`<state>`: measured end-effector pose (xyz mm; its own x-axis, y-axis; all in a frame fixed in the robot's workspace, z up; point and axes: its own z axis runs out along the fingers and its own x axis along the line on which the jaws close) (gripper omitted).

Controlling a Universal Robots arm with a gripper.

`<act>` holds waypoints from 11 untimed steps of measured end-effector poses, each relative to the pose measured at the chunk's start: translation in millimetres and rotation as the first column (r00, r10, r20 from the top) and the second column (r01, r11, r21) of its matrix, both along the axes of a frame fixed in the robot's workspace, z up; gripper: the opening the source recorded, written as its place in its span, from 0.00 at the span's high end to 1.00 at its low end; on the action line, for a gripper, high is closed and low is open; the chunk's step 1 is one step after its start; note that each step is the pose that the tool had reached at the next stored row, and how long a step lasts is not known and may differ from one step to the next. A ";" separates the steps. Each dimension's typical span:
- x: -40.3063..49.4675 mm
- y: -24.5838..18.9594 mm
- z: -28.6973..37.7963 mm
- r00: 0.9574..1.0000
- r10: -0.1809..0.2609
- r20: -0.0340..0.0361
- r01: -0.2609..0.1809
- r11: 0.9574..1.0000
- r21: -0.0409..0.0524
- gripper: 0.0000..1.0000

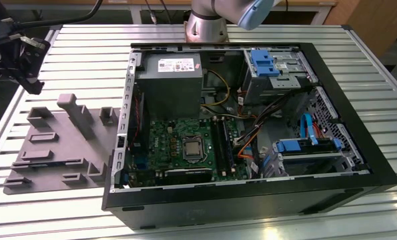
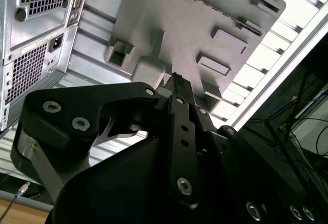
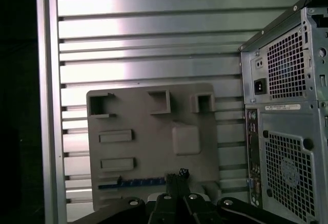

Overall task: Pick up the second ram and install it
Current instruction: 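Reach for the second ram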

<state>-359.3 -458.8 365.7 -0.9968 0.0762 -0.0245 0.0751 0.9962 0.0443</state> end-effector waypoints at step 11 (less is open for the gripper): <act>-4.9 -3.5 -1.2 1.000 0.000 0.000 0.000 1.000 0.000 0.89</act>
<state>-364.3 -462.4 364.4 -0.9968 0.0762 -0.0244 0.0751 0.9962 0.0442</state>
